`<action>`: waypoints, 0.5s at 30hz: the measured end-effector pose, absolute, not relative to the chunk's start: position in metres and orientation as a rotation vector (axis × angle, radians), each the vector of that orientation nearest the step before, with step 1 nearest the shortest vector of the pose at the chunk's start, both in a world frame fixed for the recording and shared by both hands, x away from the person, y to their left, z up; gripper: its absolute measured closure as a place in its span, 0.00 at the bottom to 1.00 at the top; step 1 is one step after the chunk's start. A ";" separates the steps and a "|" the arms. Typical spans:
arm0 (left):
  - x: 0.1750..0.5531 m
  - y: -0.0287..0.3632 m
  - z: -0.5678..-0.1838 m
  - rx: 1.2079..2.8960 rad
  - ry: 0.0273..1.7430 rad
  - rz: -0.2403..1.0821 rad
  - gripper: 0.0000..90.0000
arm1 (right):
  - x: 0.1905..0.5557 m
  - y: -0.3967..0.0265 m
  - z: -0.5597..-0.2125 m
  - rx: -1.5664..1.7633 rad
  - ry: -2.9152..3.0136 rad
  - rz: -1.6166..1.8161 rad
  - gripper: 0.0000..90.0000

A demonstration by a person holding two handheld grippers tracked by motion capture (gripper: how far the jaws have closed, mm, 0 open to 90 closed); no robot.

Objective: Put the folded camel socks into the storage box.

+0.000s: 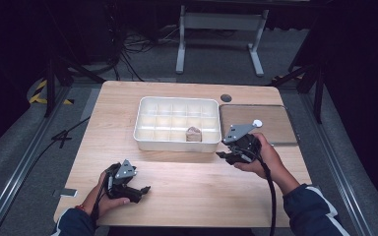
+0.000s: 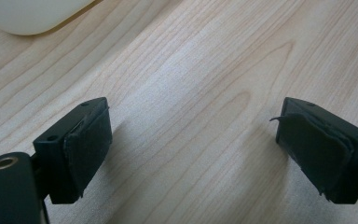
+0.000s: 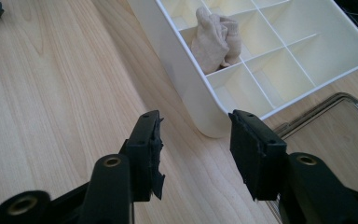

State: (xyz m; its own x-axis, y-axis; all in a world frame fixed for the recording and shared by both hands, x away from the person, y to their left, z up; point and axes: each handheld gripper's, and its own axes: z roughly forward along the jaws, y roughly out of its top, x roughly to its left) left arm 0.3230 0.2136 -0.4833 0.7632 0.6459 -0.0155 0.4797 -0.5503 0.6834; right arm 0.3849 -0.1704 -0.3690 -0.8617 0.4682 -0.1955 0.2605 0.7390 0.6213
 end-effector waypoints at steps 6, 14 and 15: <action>0.323 0.214 -0.483 2.262 0.837 0.310 0.12 | 0.378 -0.178 -0.375 0.565 2.601 0.846 0.57; 0.323 0.214 -0.483 2.262 0.837 0.311 0.12 | 0.369 -0.190 -0.385 0.564 2.604 0.809 0.56; 0.323 0.214 -0.483 2.262 0.837 0.310 0.12 | 0.368 -0.191 -0.386 0.567 2.604 0.810 0.56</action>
